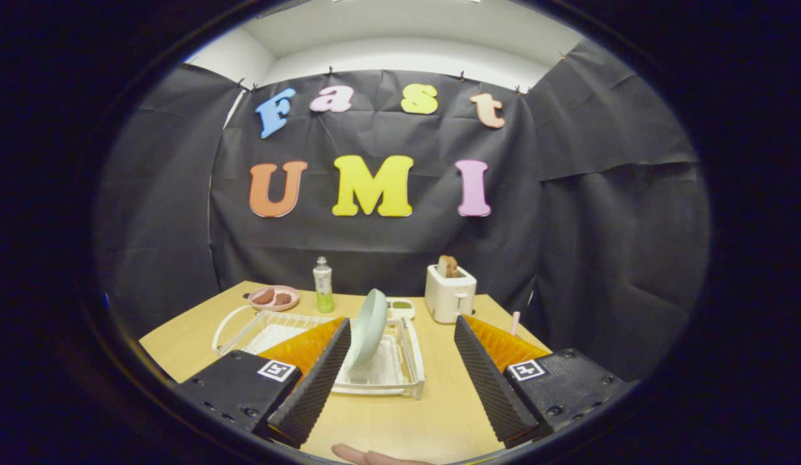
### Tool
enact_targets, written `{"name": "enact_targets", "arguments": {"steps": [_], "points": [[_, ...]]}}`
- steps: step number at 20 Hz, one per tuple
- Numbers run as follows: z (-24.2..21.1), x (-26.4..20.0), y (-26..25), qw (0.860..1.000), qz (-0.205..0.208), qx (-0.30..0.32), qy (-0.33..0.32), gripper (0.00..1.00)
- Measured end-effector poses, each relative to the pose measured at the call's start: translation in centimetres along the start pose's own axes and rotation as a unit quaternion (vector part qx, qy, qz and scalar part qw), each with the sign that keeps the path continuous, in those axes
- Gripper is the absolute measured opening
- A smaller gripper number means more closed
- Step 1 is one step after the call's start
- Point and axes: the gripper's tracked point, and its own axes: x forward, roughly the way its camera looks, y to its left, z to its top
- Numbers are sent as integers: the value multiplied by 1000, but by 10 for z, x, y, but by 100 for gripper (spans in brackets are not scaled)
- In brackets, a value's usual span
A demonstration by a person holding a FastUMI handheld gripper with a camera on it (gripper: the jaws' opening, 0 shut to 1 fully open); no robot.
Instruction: Take the plate from the dish rack, then take the spoon from the basket and place it into the plate.
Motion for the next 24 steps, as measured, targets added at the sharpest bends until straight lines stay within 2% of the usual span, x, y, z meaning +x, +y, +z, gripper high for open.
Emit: {"name": "enact_targets", "arguments": {"steps": [2,5,7,9,10,13,17,20,24], "points": [[16,27,16,999,12,-23,37,100],[39,71,16,995,-14,-63,70,100],[47,101,23,992,-19,-76,97,95],[35,132,34,983,-8,-104,154,90],[33,143,36,978,-11,-121,171,73],[25,171,36,964,-28,-156,215,63],[17,198,30,949,-47,-132,281,48],[7,205,28,929,-52,-103,353,26],[4,205,31,902,-51,-94,419,24]]}}
